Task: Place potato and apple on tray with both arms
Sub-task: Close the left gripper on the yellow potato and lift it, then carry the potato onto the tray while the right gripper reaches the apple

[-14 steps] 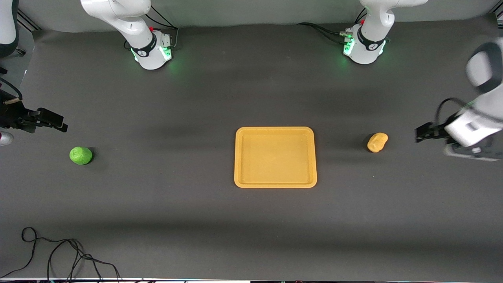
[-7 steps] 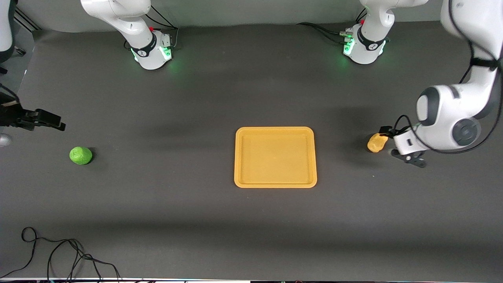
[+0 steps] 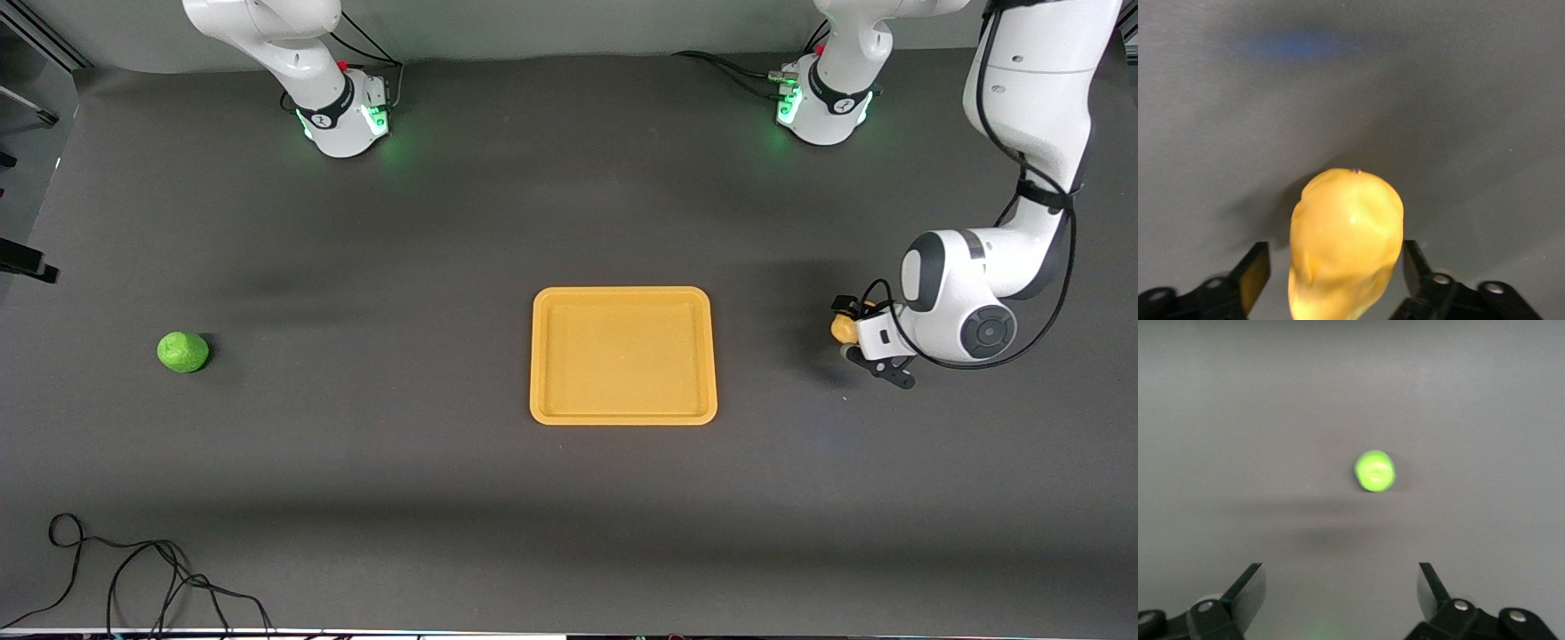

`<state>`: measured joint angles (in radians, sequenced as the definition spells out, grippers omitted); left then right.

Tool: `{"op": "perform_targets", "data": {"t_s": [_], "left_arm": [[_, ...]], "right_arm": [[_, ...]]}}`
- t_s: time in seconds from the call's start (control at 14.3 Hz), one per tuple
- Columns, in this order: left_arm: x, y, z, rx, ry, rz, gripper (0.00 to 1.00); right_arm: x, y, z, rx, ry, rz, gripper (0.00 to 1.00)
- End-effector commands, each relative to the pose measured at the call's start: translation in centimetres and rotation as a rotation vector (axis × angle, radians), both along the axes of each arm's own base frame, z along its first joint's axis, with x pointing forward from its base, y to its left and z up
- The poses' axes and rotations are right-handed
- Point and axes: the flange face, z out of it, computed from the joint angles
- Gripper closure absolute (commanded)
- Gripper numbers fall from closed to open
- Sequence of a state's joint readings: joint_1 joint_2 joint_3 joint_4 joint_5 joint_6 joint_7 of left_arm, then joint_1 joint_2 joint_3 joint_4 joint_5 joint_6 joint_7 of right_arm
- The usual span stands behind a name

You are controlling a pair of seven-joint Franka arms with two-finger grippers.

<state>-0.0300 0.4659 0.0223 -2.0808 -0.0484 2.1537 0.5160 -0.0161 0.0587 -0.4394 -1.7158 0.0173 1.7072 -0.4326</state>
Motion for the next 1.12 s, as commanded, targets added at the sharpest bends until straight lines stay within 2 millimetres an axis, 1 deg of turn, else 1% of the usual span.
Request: {"op": "perform_targets", "data": {"t_s": [0.0, 0.07, 0.14, 0.21, 0.28, 0.35, 0.42, 0.49, 0.56, 0.63, 0.7, 0.77, 0.84, 0.98, 1.05], "left_arm": [[1.0, -0.3, 2.6, -0.020, 0.020, -0.004, 0.55], [1.8, -0.7, 4.1, -0.034, 0.046, 0.038, 0.67], [3.2, -2.0, 5.8, -0.056, 0.055, 0.148, 0.74], [4.5, -5.1, 7.1, -0.060, 0.042, 0.200, 0.78], [5.6, -7.8, 8.6, -0.055, 0.013, 0.240, 0.78], [6.6, -11.3, 9.6, -0.046, -0.004, 0.295, 0.77], [7.5, -13.8, 10.0, -0.038, -0.008, 0.365, 0.77], [8.1, -17.6, 10.8, -0.040, -0.012, 0.419, 0.76], [8.5, -20.9, 11.1, -0.030, -0.018, 0.473, 0.72], [8.6, -23.6, 11.1, -0.008, -0.027, 0.525, 0.68], [8.1, -25.9, 10.5, 0.015, -0.032, 0.566, 0.62], [7.4, -28.0, 9.8, 0.023, -0.046, 0.580, 0.61], [6.9, -28.8, 8.9, 0.034, -0.042, 0.588, 0.61], [6.5, -29.4, 7.3, 0.060, -0.035, 0.601, 0.61], [6.6, -29.9, 6.7, 0.060, -0.053, 0.631, 0.60]], "right_arm": [[-1.7, -0.9, -0.7, 0.024, -0.043, 0.051, 0.00], [-2.2, -0.9, -1.5, 0.028, -0.052, 0.052, 0.00], [-2.8, -0.9, -2.5, 0.034, -0.057, 0.048, 0.00], [-3.1, -0.9, -3.9, 0.034, -0.060, 0.045, 0.00], [-3.2, -0.8, -5.4, 0.033, -0.066, 0.043, 0.00], [-3.1, -0.8, -7.1, 0.025, -0.077, 0.039, 0.00], [-3.1, -0.5, -8.9, 0.017, -0.084, 0.042, 0.00], [-3.3, -0.3, -10.6, 0.007, -0.096, 0.042, 0.00], [-3.3, -0.1, -12.0, -0.003, -0.108, 0.043, 0.00], [-3.1, -0.1, -13.4, -0.011, -0.103, 0.041, 0.00], [-2.6, 0.0, -14.8, -0.006, -0.101, 0.031, 0.00], [-2.1, 0.2, -16.5, 0.010, -0.094, 0.031, 0.00], [-1.6, 0.2, -18.2, 0.020, -0.098, 0.052, 0.00], [-0.9, -0.2, -21.8, 0.048, -0.104, 0.076, 0.00], [-0.6, -0.4, -23.1, 0.044, -0.116, 0.091, 0.00]]}}
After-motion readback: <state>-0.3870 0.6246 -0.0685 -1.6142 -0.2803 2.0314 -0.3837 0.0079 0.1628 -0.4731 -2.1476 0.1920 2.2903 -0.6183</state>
